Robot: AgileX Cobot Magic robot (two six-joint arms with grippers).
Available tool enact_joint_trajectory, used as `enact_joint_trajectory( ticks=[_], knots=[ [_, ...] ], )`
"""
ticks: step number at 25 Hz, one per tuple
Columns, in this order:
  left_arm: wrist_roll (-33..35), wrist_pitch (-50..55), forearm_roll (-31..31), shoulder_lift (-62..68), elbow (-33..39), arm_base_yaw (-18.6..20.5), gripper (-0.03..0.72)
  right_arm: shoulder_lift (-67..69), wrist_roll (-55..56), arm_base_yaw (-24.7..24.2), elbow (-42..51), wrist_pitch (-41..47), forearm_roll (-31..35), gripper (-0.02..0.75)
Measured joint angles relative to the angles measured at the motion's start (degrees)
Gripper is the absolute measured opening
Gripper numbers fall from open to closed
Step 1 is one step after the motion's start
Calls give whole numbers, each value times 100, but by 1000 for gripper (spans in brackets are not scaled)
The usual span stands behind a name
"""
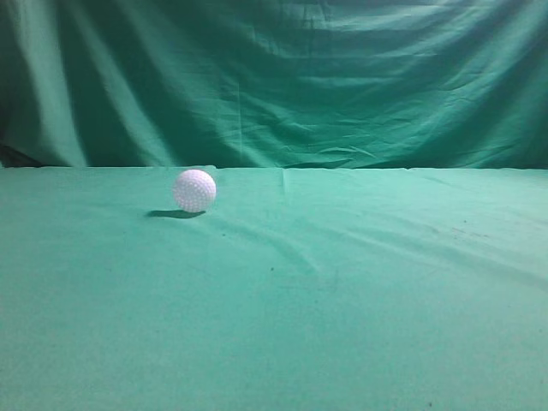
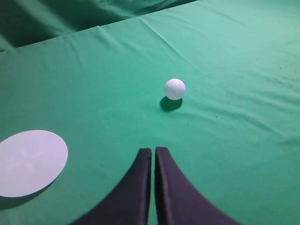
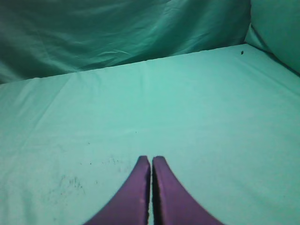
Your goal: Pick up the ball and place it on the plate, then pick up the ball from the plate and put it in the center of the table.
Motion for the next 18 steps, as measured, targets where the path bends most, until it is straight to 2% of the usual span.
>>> enact_joint_trajectory(
  ticks=[6,18],
  knots=[
    [0,0,0,0,0,0,0,0,-183,0,14,522,-54,0],
    [0,0,0,0,0,0,0,0,-183,0,14,619,-54,0]
  ],
)
